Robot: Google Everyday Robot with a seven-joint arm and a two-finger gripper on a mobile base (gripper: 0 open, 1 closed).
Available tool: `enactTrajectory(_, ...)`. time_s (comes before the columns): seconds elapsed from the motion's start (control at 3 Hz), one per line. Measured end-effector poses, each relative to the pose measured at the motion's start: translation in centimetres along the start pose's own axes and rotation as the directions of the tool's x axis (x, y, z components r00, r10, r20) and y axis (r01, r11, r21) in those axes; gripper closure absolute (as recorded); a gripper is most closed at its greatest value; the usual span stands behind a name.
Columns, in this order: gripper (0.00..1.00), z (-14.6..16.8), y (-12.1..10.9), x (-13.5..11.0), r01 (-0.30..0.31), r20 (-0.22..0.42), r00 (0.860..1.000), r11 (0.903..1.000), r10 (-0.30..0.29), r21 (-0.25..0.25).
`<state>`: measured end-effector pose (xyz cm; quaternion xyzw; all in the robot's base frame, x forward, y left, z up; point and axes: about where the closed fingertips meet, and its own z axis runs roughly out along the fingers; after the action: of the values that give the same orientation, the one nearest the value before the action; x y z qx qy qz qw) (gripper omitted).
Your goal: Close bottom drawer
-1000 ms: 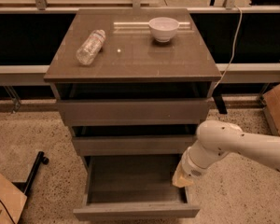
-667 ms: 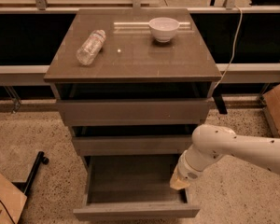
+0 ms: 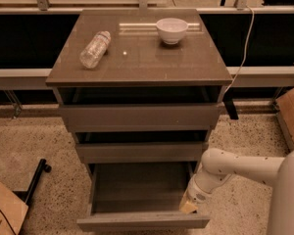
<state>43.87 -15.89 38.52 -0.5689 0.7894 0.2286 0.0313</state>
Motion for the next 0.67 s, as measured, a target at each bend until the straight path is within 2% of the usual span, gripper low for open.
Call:
enactTrajectory(0.33, 1.0, 3.42, -0.27, 0.26, -0.023, -0.005, 1.0, 0.9993, 0.023, -0.03)
enactTrajectory(0.67, 1.0, 4.12, -0.09, 0.56, 0.03, -0.037, 0.999, 0.9995, -0.03, -0.003)
